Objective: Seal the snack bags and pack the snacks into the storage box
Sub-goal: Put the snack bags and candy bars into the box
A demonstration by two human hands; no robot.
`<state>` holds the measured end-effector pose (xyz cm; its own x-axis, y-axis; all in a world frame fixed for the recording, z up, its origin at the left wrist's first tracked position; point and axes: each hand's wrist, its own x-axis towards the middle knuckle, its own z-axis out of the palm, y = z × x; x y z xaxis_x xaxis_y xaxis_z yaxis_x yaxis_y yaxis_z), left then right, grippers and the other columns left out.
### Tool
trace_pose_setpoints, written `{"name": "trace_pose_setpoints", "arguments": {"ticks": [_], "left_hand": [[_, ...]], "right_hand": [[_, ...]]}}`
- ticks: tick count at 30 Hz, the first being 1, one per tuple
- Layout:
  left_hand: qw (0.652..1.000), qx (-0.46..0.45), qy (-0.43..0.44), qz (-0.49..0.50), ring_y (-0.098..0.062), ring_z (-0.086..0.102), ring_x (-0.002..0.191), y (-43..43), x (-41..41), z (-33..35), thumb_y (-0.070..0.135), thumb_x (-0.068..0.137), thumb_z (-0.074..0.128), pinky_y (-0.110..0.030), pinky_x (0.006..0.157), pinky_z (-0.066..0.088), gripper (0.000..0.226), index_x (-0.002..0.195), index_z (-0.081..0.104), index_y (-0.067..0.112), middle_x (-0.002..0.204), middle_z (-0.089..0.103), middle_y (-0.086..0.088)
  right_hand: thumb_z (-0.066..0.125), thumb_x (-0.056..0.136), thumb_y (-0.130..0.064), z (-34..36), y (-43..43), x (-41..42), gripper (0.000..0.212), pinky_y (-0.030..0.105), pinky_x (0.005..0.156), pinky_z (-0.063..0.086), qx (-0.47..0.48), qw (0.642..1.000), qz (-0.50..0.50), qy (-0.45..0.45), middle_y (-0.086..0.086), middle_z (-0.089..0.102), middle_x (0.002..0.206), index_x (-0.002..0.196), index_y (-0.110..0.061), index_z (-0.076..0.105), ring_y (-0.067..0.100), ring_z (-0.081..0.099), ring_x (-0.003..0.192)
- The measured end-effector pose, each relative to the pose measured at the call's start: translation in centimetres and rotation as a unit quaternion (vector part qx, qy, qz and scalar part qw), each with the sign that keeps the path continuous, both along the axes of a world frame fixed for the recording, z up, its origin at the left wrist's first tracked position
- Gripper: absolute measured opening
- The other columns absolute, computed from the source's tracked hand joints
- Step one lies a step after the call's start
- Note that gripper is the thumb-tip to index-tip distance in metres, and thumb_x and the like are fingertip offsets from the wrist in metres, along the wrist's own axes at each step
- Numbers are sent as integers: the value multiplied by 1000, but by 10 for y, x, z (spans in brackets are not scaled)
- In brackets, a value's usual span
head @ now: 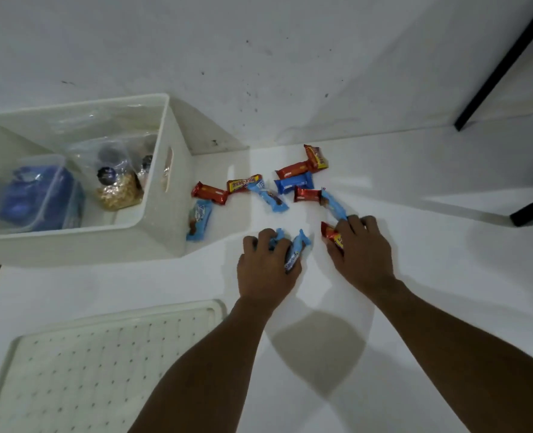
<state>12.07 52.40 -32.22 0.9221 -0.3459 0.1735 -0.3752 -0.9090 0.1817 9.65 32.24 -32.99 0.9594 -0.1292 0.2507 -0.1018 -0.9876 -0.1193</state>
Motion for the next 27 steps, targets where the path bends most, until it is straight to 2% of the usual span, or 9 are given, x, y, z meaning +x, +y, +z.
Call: {"name": "trace_pose_setpoints", "arguments": {"ticks": [3, 7, 9, 16, 18, 20, 23, 25, 27], "left_hand": [[999, -6, 21, -29, -27, 60, 89, 28, -27, 9, 43, 72, 77, -27, 44, 47, 35, 100, 73, 23, 109, 64, -4], [999, -33, 32, -25, -24, 61, 87, 72, -55, 23, 41, 72, 76, -22, 41, 42, 33, 99, 72, 22, 106, 64, -2], [998, -62, 19, -9, -23, 60, 88, 88, -54, 43, 44, 74, 72, -23, 41, 45, 34, 101, 70, 23, 108, 63, -1], [966, -179, -181, 30, -28, 59, 98, 160, 28, 195, 42, 83, 67, -31, 62, 49, 31, 103, 72, 18, 110, 64, -7], [971, -168, -157, 67, -32, 61, 97, 206, 64, 224, 43, 83, 66, -37, 73, 50, 31, 101, 71, 19, 108, 64, -9], [984, -140, -39, 107, -33, 64, 92, 252, 98, 233, 46, 79, 67, -40, 76, 53, 29, 96, 69, 22, 101, 64, -10], [975, -120, 129, 135, -30, 68, 87, 300, 131, 224, 51, 74, 67, -39, 72, 54, 29, 85, 66, 25, 88, 68, -7], [967, -132, 168, 136, -29, 68, 91, 310, 144, 209, 46, 75, 73, -36, 73, 52, 27, 89, 68, 23, 90, 72, -9], [964, -140, 196, 111, -29, 66, 96, 309, 157, 191, 46, 73, 80, -35, 79, 51, 41, 103, 68, 20, 99, 71, -10]], "right_hand": [[55, 87, -40, 3, 16, -44, 37, 35, 57, 52, 47, 998, 21, -24, 11, 67, 94, 98, -6, 67, 29, 57, 85], [67, 85, -31, 22, 41, -77, 28, 34, 58, 53, 81, 993, 27, -79, 12, 68, 87, 89, -4, 68, 27, 58, 78], [69, 85, -29, 44, 57, -74, 26, 36, 58, 54, 83, 989, 36, -118, 14, 68, 86, 87, -3, 68, 29, 59, 79], [67, 88, -32, 191, 149, 31, 27, 38, 75, 49, 104, 960, 100, -240, 12, 66, 87, 93, -6, 69, 34, 60, 81], [67, 85, -37, 235, 192, 63, 29, 36, 70, 45, 111, 963, 131, -208, 8, 65, 85, 93, -10, 68, 30, 59, 80], [61, 83, -47, 263, 238, 88, 35, 35, 67, 45, 139, 971, 156, -119, 5, 64, 86, 92, -14, 67, 29, 59, 81], [57, 81, -53, 264, 291, 116, 39, 36, 79, 52, 194, 968, 140, 73, 1, 69, 99, 99, -21, 70, 27, 64, 95], [59, 82, -51, 249, 313, 129, 39, 37, 87, 51, 168, 960, 126, 184, 2, 68, 112, 108, -24, 69, 27, 62, 107], [62, 81, -48, 236, 325, 140, 38, 35, 84, 51, 161, 946, 124, 253, 2, 66, 112, 108, -22, 68, 25, 61, 105]]}}
